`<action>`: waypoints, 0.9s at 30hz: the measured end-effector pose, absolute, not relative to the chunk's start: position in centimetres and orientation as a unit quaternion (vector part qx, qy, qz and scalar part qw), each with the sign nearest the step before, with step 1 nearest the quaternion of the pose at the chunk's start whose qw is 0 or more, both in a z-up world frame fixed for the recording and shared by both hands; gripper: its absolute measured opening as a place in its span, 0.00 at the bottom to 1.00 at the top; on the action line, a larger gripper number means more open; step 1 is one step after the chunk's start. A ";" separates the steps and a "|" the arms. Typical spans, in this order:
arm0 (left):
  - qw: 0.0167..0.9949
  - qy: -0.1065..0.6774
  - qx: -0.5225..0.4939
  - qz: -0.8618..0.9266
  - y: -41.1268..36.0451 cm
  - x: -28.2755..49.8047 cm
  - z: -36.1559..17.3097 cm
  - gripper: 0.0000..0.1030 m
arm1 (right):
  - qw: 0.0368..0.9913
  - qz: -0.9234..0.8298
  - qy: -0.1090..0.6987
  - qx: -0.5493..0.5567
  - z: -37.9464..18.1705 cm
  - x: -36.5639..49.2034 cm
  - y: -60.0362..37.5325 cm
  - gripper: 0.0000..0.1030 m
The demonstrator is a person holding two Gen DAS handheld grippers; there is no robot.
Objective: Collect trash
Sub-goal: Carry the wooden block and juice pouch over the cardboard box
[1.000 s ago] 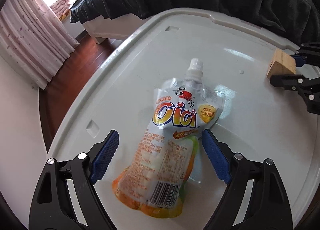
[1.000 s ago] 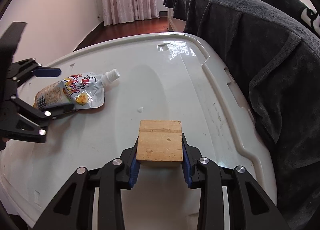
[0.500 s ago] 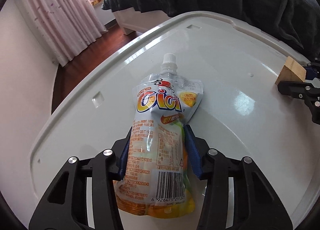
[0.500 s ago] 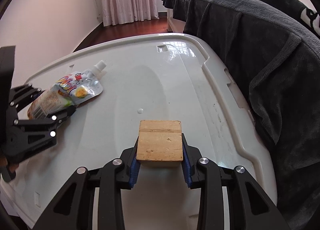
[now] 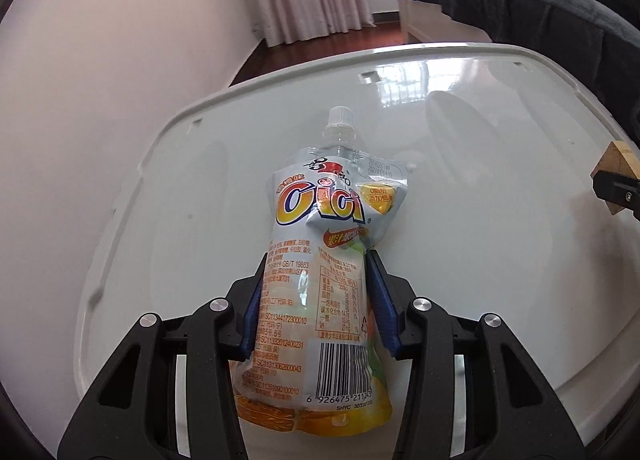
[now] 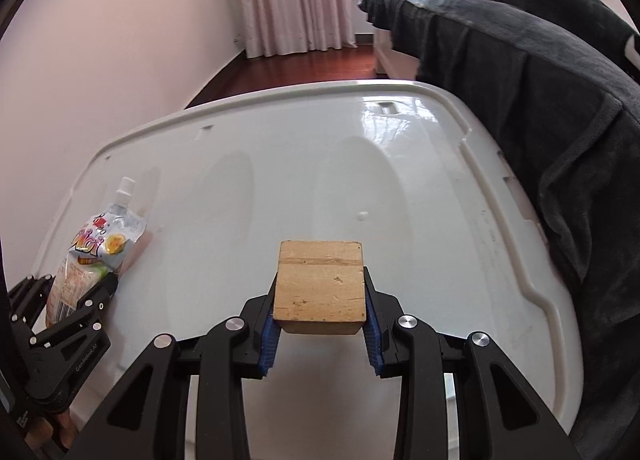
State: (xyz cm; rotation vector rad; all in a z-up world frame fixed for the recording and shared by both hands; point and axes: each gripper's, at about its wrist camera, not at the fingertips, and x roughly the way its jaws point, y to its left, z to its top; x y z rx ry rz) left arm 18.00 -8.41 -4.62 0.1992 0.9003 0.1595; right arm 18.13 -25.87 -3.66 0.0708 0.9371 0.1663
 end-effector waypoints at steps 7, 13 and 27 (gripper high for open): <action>0.898 0.422 0.052 0.113 -6.1 14.2 -4.1 0.43 | 0.888 0.095 0.449 -0.019 -4.4 14.4 -23.0 0.34; 0.900 0.416 0.033 0.127 -4.9 12.7 -3.7 0.41 | 0.893 0.093 0.439 -0.033 -4.3 12.4 -21.9 0.34; 0.916 0.381 0.029 0.121 -4.9 11.0 -2.0 0.41 | 0.905 0.090 0.414 -0.017 -3.1 10.8 -22.3 0.34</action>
